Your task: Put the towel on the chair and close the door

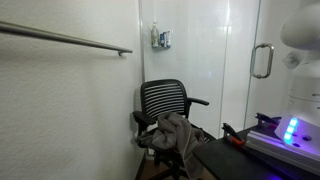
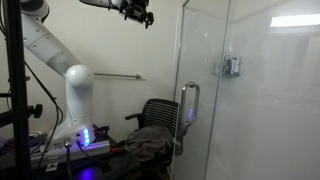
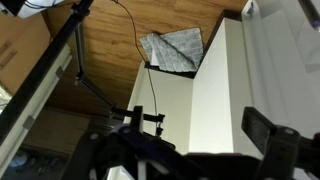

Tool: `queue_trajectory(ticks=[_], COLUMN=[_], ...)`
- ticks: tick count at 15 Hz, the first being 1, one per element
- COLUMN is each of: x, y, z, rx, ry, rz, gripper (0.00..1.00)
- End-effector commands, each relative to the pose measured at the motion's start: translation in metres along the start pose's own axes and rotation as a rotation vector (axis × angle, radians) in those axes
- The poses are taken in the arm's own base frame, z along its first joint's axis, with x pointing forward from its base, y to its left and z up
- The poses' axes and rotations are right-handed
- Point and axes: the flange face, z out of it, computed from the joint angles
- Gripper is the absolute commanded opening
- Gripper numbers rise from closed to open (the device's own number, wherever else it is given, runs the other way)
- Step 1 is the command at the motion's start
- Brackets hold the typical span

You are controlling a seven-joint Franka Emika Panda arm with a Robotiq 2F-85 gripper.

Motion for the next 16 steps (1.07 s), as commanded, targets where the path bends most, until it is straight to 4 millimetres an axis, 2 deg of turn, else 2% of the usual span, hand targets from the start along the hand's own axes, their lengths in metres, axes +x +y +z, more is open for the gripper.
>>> queue_trajectory(ticks=[1, 2, 4, 6, 8, 12, 14, 16], x=[0.010, 0.015, 0.014, 0.012, 0.012, 0.011, 0.011, 0.008], y=[0.005, 0.008, 0.008, -0.018, -0.049, -0.110, -0.130, -0.140], z=[0.008, 0.012, 0.010, 0.017, 0.036, 0.063, 0.061, 0.051], rx=[-0.012, -0.016, -0.009, 0.031, 0.047, 0.049, 0.091, 0.182], ry=[-0.017, -0.028, -0.025, -0.011, -0.033, -0.114, -0.187, -0.272], rz=[0.051, 0.068, 0.062, 0.243, 0.366, 0.537, 0.559, 0.444], gripper=[1.00, 1.00, 1.00, 1.00, 1.00, 1.00, 1.00, 1.00])
